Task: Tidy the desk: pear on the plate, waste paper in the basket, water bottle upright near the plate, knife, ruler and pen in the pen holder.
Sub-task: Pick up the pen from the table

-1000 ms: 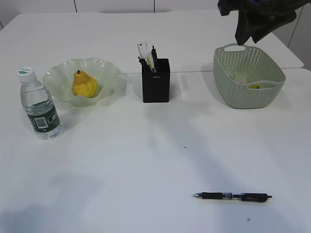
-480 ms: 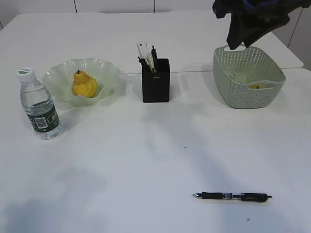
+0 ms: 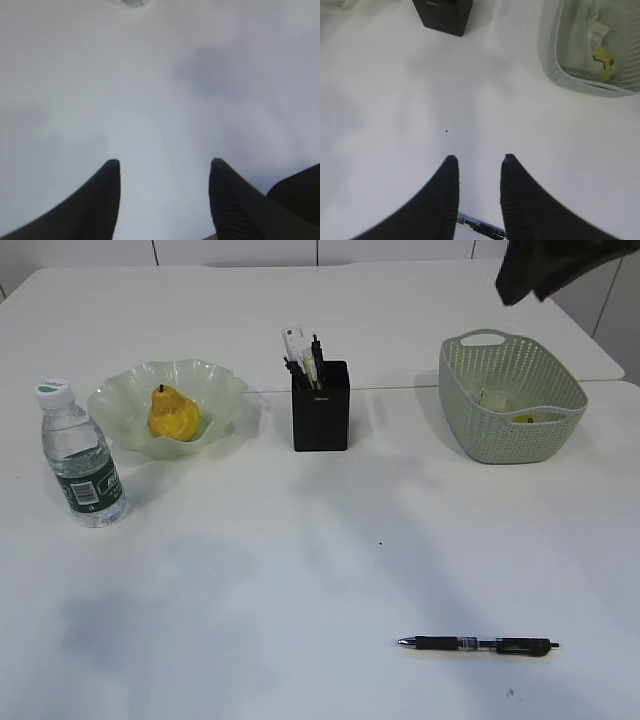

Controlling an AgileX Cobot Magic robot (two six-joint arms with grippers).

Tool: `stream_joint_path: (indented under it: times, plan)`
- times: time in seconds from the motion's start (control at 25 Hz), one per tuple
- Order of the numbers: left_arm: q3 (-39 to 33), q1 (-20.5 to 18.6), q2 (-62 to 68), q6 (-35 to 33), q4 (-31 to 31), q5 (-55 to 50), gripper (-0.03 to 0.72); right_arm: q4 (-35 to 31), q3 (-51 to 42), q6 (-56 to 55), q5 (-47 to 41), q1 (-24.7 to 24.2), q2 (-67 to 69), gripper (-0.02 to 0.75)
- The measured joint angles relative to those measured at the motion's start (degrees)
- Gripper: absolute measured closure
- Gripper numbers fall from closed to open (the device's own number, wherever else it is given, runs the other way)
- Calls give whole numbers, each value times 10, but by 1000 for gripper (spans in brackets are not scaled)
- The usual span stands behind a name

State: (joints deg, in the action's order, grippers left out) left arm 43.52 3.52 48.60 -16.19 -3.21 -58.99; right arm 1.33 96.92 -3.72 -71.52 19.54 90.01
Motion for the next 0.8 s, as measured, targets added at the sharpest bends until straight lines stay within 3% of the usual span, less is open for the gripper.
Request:
stream_joint_path:
  times: [0.28, 0.8]
  plan:
    - [25, 8, 47, -21, -15, -8, 286, 24, -52, -1, -1, 0, -95, 491]
    - [110, 124, 146, -32, -18, -20, 286, 56, -258, -37, 0, 0, -216, 491]
